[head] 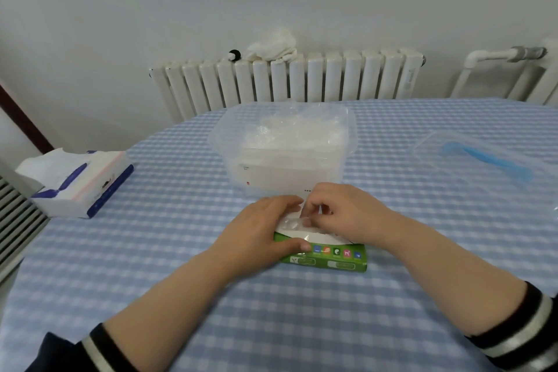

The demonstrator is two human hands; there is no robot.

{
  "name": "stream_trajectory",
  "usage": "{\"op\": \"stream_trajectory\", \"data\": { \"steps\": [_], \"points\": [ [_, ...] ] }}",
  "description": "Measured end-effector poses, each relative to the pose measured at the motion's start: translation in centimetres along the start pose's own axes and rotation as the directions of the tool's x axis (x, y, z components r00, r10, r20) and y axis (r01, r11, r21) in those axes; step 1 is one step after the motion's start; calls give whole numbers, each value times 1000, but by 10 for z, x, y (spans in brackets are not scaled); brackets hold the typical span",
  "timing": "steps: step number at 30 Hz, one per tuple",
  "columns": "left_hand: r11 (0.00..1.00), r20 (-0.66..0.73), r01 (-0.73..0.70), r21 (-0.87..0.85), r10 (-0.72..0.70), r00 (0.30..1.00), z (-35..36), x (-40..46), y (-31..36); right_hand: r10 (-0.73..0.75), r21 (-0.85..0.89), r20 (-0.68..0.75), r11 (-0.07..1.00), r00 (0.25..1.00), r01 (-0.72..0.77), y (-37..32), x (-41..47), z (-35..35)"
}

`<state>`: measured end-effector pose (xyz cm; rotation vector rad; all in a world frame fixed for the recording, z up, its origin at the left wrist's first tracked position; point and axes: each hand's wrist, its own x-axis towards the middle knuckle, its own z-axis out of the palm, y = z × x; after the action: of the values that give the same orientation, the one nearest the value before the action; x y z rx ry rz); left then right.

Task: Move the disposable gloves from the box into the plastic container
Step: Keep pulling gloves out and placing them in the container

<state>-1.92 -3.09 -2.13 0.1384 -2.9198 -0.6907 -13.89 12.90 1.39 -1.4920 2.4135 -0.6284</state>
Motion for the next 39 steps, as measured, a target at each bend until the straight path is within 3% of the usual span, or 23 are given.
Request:
{"op": "stream_trajectory", "data": {
  "steps": [7,9,11,13,17,20,24,26,30,33,35,39],
  "points": [
    [998,-1,27,-63,-27,1000,-3,0,6,1,284,-177,958,984,50,1,-1,1],
    [996,4,47,-77,-47,999,-3,1,6,35,495,-263,863,964,103,-7,-2,-10],
    [993,11,59,-99,-58,998,-3,0,6,133,691,-380,699,915,186,-15,-4,-27],
    [989,27,63,-136,-60,998,-3,0,6,226,773,-433,591,873,230,-22,-9,-46],
    [958,142,118,-262,-82,986,-11,0,3,304,825,-364,543,880,153,-21,-17,-54],
    [822,135,84,-564,-9,991,-19,2,0,338,867,-248,495,908,53,-17,-16,-49],
    [554,18,64,-830,-88,996,-47,7,9,288,886,-120,462,950,-28,-22,-14,-48],
    [562,-13,-5,-827,-10,1000,-60,6,18,289,888,-84,457,954,-60,-23,-14,-47],
    [737,-109,-78,-671,6,994,-82,16,39,297,878,-67,471,953,-85,-25,-16,-46],
    [841,-167,-166,-514,92,982,-92,28,55,280,866,-59,492,958,-90,-25,-17,-45],
    [851,-160,-177,-494,112,981,-98,33,65,268,860,-44,501,962,-100,-26,-18,-46],
    [876,-179,-104,-471,20,984,-104,57,79,239,831,-1,541,971,-132,-20,-17,-49]
  ]
}}
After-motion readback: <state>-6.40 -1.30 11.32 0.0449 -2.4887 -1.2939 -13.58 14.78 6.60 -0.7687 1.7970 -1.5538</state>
